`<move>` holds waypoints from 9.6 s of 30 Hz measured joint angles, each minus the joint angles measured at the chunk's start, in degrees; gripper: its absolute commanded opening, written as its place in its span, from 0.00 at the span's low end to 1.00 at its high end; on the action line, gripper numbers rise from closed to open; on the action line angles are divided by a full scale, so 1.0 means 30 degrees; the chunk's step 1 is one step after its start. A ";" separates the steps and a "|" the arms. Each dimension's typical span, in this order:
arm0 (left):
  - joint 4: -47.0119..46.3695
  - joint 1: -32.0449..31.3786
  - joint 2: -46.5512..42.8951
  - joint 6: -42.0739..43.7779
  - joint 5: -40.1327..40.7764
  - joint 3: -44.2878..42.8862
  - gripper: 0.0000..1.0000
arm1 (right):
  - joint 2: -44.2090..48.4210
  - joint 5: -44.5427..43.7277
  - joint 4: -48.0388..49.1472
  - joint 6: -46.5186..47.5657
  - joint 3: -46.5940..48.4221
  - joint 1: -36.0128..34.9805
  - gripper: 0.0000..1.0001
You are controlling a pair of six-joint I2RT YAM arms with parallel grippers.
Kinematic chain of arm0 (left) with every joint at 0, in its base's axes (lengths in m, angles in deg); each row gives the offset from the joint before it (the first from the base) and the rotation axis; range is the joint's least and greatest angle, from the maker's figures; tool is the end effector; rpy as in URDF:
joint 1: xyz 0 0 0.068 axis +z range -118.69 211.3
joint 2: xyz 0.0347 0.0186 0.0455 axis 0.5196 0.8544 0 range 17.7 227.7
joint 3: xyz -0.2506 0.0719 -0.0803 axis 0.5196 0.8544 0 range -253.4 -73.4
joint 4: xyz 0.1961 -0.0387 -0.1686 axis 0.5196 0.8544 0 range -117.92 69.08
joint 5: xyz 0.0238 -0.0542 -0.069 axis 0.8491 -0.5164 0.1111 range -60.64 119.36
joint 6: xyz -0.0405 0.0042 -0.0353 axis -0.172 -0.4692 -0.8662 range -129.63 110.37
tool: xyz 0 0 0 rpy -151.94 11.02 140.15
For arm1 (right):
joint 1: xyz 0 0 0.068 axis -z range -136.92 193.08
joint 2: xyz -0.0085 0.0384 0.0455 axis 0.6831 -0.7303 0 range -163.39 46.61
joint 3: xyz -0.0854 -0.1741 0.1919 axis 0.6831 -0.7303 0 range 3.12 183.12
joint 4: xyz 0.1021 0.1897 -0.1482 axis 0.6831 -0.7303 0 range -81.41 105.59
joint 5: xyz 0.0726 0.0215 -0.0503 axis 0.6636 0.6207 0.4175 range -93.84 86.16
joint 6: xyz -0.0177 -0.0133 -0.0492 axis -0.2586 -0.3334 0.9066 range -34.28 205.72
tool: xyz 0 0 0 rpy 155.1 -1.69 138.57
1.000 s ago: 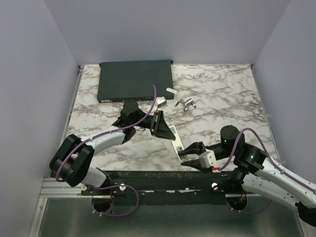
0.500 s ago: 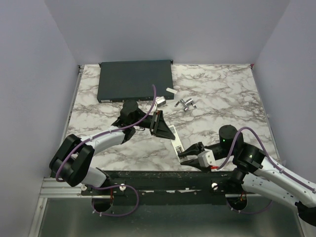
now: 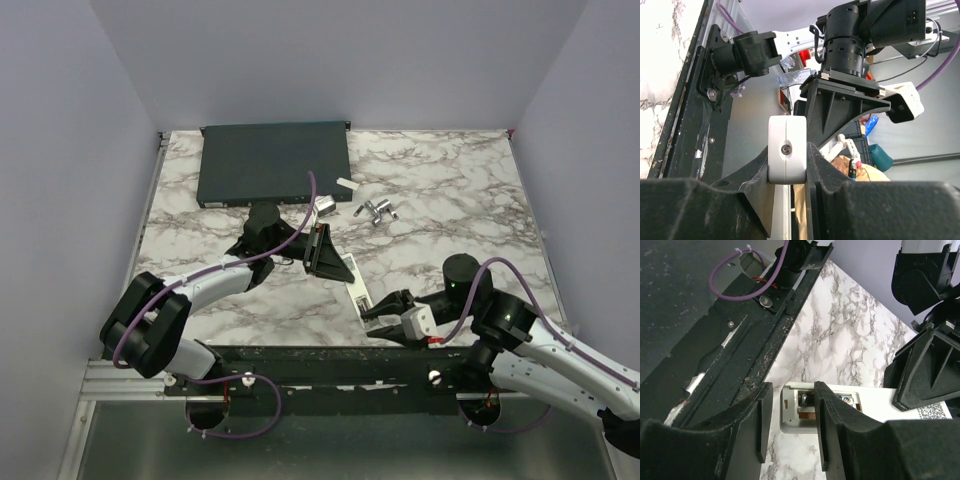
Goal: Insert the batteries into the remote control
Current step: Load the battery into the remote control, then adjust the battery at the center of the board.
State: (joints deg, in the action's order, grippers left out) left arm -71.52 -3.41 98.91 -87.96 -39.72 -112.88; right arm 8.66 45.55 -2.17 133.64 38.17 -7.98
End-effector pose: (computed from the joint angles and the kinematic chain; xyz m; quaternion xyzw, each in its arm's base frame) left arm 0.2187 -0.1919 0.2589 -0.1654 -0.6832 0.7112 0.0023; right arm 0.0736 0.1341 0.2891 -0.7225 0.3048 0.3577 0.5072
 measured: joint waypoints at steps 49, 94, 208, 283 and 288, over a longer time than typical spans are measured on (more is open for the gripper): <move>0.8794 -0.0080 -0.3548 0.7919 0.3650 -0.1515 0.00 | 0.4430 -1.2743 0.9406 -1.8491 -0.1902 0.0007 0.65; 1.2167 -0.0182 -0.7949 1.3129 0.5027 -0.1625 0.00 | -0.2033 -0.9114 0.2696 -2.1369 0.1647 0.0036 0.61; 1.0433 0.1056 -0.8546 0.6965 0.7912 -0.0721 0.00 | 0.1173 -2.1296 0.4575 -2.3161 0.2251 -0.0095 0.77; 1.5497 0.9034 -1.2393 0.5486 0.8029 0.3045 0.00 | -2.6243 -2.7299 0.3832 -2.7285 1.4127 0.4459 0.47; 1.5511 0.9034 -1.2400 0.5552 0.8029 0.3045 0.00 | -2.6906 -2.7664 0.3847 -2.7503 1.4790 0.4692 0.49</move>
State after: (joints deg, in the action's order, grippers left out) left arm -24.98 23.69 61.71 -71.30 -15.64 -103.75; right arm -72.06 -37.44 9.37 51.13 82.54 6.09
